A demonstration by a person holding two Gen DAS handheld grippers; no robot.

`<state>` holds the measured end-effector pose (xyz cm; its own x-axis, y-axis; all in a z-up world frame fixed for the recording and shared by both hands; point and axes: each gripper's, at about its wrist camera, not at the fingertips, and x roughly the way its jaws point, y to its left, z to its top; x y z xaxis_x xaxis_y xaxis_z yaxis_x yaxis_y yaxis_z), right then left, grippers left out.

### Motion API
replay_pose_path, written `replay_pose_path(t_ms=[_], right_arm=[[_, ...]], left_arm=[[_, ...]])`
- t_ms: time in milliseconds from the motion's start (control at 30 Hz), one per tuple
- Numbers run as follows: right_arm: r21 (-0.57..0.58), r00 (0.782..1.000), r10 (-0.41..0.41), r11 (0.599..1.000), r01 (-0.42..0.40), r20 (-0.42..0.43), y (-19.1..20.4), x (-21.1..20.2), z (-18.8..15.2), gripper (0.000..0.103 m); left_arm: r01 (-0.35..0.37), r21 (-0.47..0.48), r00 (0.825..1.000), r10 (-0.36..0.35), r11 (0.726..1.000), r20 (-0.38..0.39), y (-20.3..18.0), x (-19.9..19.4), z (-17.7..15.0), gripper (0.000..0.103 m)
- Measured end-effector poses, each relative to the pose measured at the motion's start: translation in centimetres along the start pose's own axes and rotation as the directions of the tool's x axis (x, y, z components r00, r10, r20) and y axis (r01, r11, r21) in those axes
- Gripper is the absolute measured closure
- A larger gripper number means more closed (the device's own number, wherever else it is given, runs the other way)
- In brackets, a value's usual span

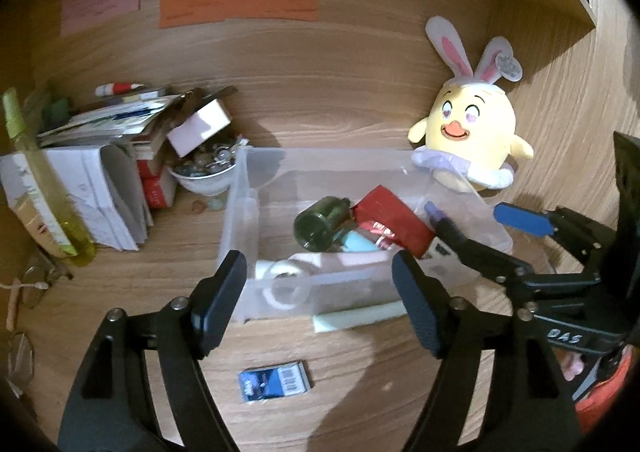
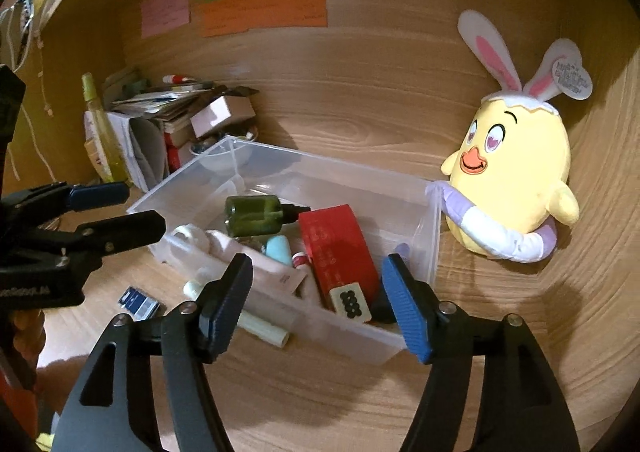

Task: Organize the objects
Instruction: 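Move the right gripper to the white-green tube while the left approaches the blue box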

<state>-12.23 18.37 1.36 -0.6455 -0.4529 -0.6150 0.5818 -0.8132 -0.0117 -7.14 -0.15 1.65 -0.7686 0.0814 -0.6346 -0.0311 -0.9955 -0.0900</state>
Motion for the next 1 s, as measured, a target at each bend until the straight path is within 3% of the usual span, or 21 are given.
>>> replay_pose_path(t_ms=[367, 733, 867, 1000], right_arm=[[-0.054, 0.997, 0.061, 0.997, -0.063, -0.038, 2.3, -1.4, -2.3, 0.039], [-0.058, 0.970, 0.114, 0.990, -0.129, -0.215, 3.9, 3.9, -4.7, 0.039], [-0.070, 0.968, 0.093, 0.991, -0.112, -0.231, 4.0, 4.8, -4.7, 0.039], [-0.073, 0.967, 0.091, 0.991, -0.112, -0.240, 4.4, 5.4, -4.5, 0.039]], left_arm=[[-0.040, -0.017, 0.995, 0.038, 0.999, -0.095, 2.1, 0.3, -4.0, 0.028], [-0.060, -0.030, 0.971, 0.052, 0.998, -0.234, 3.8, 2.7, -7.7, 0.028], [-0.055, -0.020, 0.963, 0.048, 0.998, -0.264, 4.0, 3.0, -8.3, 0.028], [-0.082, 0.036, 0.960, 0.089, 0.996, -0.265, 3.5, 3.2, -8.5, 0.028]])
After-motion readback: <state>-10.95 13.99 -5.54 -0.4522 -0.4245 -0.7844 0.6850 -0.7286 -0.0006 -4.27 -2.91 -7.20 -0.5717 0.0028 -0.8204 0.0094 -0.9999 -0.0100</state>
